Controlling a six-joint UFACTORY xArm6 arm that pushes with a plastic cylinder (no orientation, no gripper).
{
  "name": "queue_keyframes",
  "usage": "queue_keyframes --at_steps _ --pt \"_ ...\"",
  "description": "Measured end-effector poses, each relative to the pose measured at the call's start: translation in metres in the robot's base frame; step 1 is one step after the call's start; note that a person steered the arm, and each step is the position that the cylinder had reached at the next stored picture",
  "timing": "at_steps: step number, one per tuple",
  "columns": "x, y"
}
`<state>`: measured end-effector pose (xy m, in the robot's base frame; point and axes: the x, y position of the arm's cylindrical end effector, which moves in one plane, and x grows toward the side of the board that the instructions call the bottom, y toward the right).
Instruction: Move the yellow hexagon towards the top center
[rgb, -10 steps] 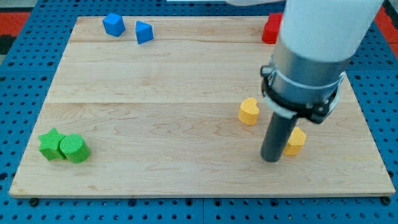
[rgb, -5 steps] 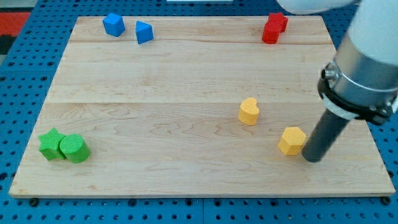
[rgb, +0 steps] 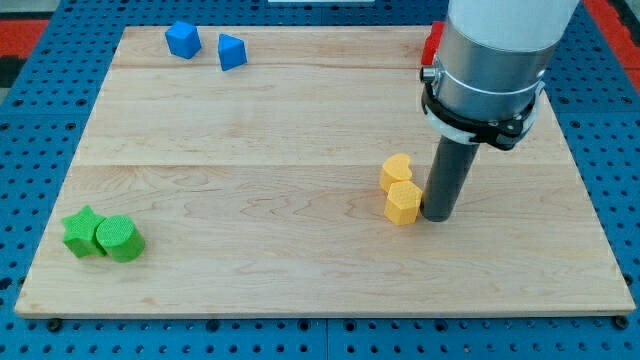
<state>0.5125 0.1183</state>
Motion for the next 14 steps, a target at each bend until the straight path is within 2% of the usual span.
queue_keyframes --at_steps 2,5,9,11,12,13,14 --pt "0.015 0.000" --pt "0.009 -0.069" --pt "-0.091 -0.055" --pt "-0.121 0.024" --pt "-0.123 0.006" --pt "-0.120 -0.049" --pt "-0.143 -0.077"
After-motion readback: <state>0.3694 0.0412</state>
